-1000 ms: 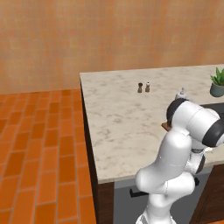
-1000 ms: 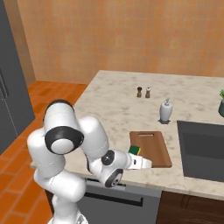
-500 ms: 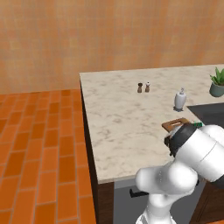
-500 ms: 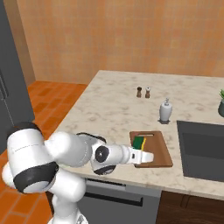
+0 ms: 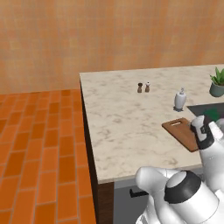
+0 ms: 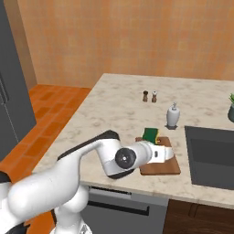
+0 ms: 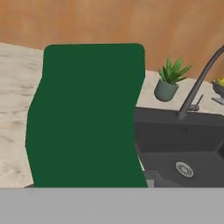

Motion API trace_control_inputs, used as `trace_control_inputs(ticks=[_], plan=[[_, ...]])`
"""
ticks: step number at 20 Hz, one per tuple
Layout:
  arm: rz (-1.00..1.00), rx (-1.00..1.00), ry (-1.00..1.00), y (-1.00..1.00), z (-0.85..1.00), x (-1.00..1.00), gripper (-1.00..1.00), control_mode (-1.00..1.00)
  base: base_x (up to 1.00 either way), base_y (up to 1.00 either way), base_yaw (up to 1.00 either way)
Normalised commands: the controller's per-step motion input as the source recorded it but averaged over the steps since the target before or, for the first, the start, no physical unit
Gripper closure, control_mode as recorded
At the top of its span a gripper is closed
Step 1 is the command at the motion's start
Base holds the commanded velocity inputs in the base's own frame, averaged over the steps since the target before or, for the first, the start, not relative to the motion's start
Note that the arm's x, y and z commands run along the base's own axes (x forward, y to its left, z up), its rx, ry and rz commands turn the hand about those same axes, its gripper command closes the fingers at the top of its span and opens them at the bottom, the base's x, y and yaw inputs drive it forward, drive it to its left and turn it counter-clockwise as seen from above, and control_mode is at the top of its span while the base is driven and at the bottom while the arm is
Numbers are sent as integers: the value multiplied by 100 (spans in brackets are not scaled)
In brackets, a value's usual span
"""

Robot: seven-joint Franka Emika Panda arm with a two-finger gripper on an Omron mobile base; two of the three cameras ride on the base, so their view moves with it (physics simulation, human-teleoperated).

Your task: Pick up the sponge from the counter and clean the cutting board by briefly scrubbing or pressing down on the cutting board. Once finished, release the sponge.

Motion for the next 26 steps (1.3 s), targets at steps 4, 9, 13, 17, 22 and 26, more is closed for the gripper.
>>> trace_control_inputs(ticks=[4, 9, 13, 17, 22, 26], plan=[[28, 22, 39, 33, 99, 14, 100, -100, 0, 0, 0], [18, 5, 37, 89, 8, 20, 100, -100, 0, 0, 0], [1, 0, 11, 100, -98, 18, 100, -100, 0, 0, 0], [0, 0, 19, 93, -55, 54, 100, -100, 0, 0, 0], [2, 0, 33, 81, -48, 50, 100, -100, 0, 0, 0], [2, 0, 18, 44, -75, 9, 100, -100, 0, 0, 0]])
